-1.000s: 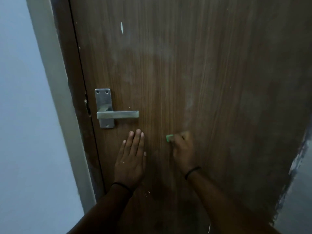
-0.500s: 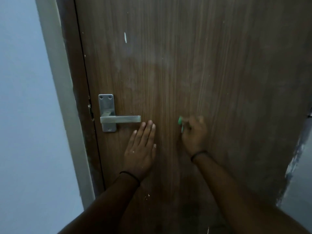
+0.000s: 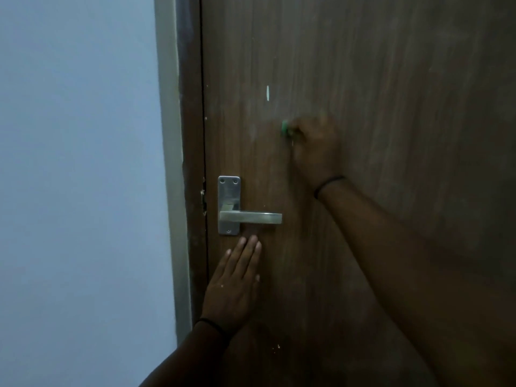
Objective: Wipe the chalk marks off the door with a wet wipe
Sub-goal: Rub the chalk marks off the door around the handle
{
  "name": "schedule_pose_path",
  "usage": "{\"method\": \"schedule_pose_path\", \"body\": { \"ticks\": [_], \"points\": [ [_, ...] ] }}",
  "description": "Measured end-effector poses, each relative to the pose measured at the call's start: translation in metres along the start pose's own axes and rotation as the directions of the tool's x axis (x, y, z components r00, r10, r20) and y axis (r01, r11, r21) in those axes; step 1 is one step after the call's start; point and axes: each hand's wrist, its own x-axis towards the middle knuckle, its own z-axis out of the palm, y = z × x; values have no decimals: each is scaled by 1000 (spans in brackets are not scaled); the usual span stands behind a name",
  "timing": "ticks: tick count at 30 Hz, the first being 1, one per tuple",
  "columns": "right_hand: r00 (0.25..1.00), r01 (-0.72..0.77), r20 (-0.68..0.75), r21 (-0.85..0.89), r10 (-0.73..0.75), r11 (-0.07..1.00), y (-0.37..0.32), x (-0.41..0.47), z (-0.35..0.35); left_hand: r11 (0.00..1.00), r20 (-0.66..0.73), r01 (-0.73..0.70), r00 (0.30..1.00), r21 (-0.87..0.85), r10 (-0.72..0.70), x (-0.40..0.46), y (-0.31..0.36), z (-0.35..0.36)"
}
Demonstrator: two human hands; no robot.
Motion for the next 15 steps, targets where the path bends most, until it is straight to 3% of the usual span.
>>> {"method": "schedule_pose_path", "body": {
  "ticks": [1,2,4,6,8,11,15],
  "points": [
    [999,-31,-22,6,31,999,-7,11,5,1000,13,0,1000,8,0,-1,-1,-1],
    [999,37,1,25,-37,999,-21,16,12,1000,24,6,1000,8,-6,-2,-1,-1],
    [950,260,153,97,-272,961,-41,3,24,999,25,43,999,-12,-42,-6,3,-3],
    [886,337,292,125,-359,933,-33,-24,17,997,16,67,998,-44,-66,-10,4,-5],
    [910,279,292,99,-296,955,-16,-36,-3,998,-5,55,998,-42,-55,-16,0,-9],
    [989,67,134,-4,-66,998,-20,-4,-3,999,-3,41,999,-4,-41,-17,-7,-16],
    [910,295,283,72,-303,953,-76,23,34,998,-1,56,998,-23,-56,-11,4,-16]
  ]
}}
